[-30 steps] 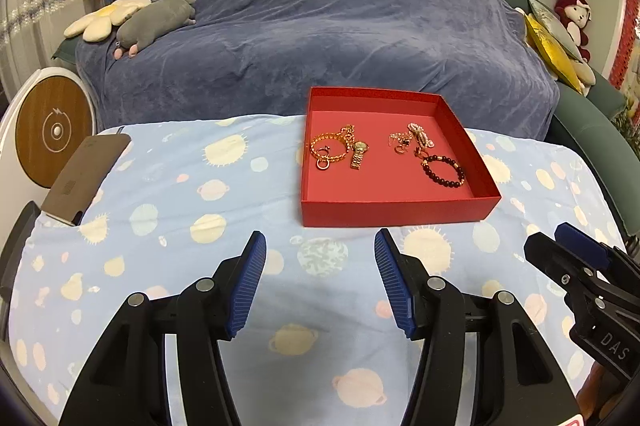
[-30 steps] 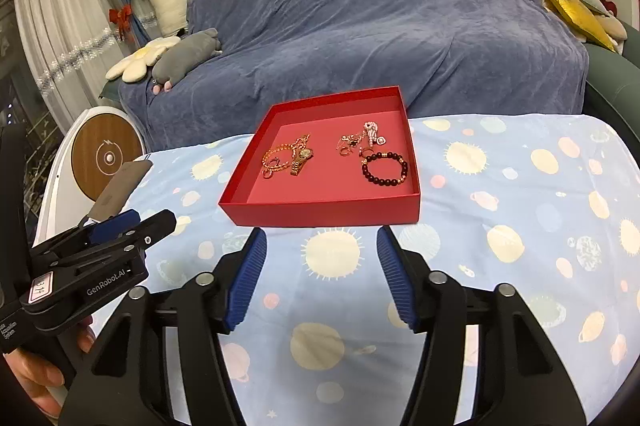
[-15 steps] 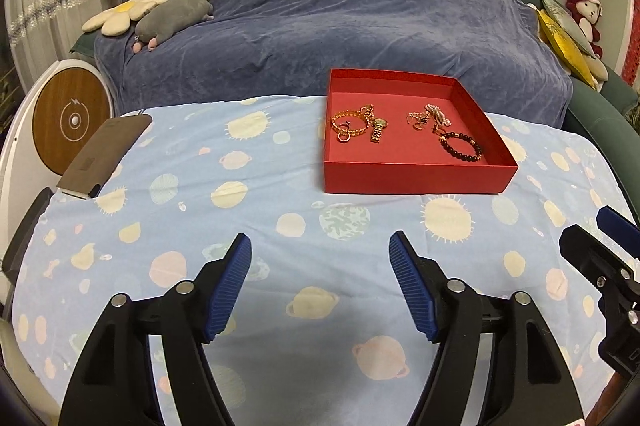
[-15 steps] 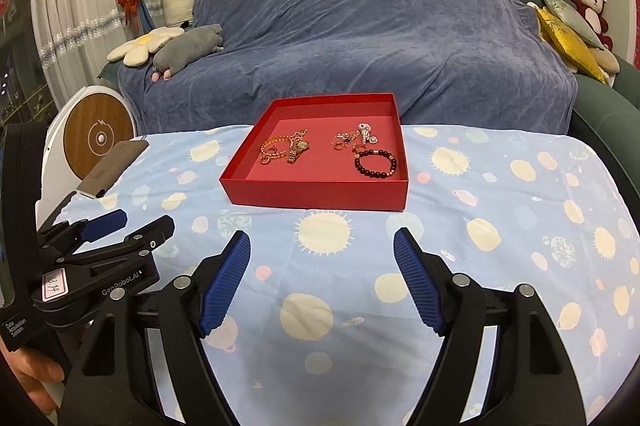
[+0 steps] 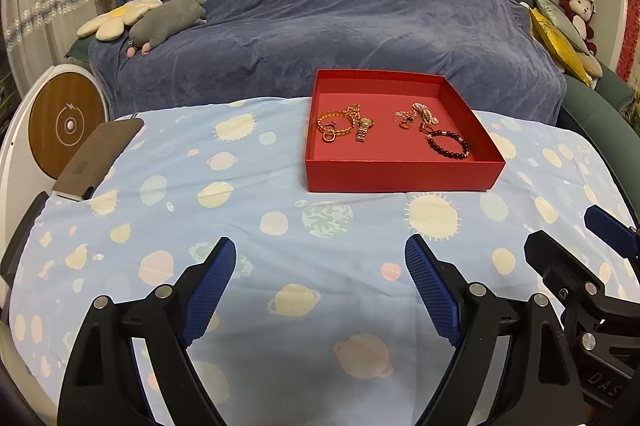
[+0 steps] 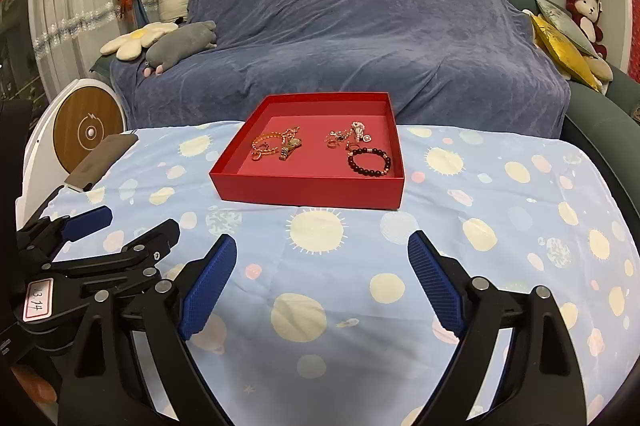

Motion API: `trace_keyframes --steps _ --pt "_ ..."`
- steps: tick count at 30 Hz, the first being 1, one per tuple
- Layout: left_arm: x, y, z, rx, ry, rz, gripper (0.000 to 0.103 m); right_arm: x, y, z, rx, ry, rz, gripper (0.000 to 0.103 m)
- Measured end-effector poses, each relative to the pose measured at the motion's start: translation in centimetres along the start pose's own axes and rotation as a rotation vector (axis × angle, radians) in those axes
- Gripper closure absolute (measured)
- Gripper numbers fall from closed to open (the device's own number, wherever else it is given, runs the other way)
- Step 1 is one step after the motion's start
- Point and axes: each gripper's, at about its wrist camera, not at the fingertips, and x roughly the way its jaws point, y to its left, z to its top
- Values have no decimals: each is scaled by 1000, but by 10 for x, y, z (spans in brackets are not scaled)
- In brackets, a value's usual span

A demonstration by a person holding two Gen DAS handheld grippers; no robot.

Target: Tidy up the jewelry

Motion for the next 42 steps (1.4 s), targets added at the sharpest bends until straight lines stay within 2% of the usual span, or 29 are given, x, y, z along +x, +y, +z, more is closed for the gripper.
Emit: trace_keyframes --steps 32,42 --pt "-11 -3 2 -7 -50 32 19 -8 -3 -1 23 -29 -19 15" --pt "-11 -2 1 -16 -53 18 19 -8 -3 0 29 -36 -17 15"
